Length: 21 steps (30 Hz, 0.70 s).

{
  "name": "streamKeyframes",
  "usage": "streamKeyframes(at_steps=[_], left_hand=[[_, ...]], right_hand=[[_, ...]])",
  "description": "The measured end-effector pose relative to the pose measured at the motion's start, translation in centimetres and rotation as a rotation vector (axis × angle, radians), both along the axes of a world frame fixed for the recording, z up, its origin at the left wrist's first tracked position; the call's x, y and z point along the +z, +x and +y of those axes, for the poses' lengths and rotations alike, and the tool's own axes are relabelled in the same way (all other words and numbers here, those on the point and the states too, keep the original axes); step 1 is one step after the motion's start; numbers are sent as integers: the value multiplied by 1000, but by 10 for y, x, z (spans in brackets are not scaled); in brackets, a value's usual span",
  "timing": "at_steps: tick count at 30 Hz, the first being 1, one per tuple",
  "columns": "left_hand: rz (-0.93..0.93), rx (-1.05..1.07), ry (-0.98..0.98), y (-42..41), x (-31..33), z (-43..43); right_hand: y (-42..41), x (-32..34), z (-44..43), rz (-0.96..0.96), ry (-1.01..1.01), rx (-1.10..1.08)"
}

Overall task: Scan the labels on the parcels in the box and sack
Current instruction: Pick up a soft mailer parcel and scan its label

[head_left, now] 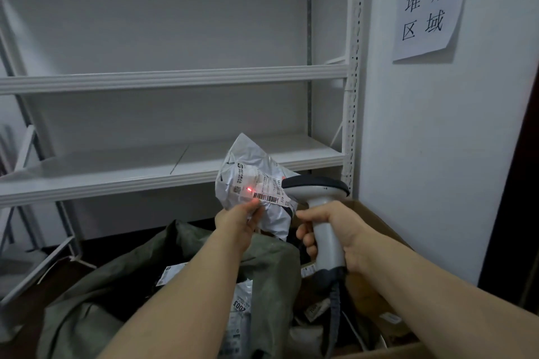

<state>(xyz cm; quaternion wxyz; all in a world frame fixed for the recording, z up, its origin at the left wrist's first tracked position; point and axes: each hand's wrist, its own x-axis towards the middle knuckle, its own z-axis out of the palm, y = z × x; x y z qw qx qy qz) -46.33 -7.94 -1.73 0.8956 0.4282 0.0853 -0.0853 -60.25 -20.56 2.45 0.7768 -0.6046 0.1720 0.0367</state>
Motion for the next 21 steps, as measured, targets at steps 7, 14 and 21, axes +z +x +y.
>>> streamKeyframes(at_steps=[7, 14, 21], left_hand=[[-10, 26, -9, 2, 0, 5], [17, 24, -3, 2, 3, 10], [62, -1, -46, -3, 7, 14]], right_hand=[[0, -1, 5, 3, -32, 0], [1, 0, 9, -1, -35, -1], [0, -1, 13, -36, -91, 14]])
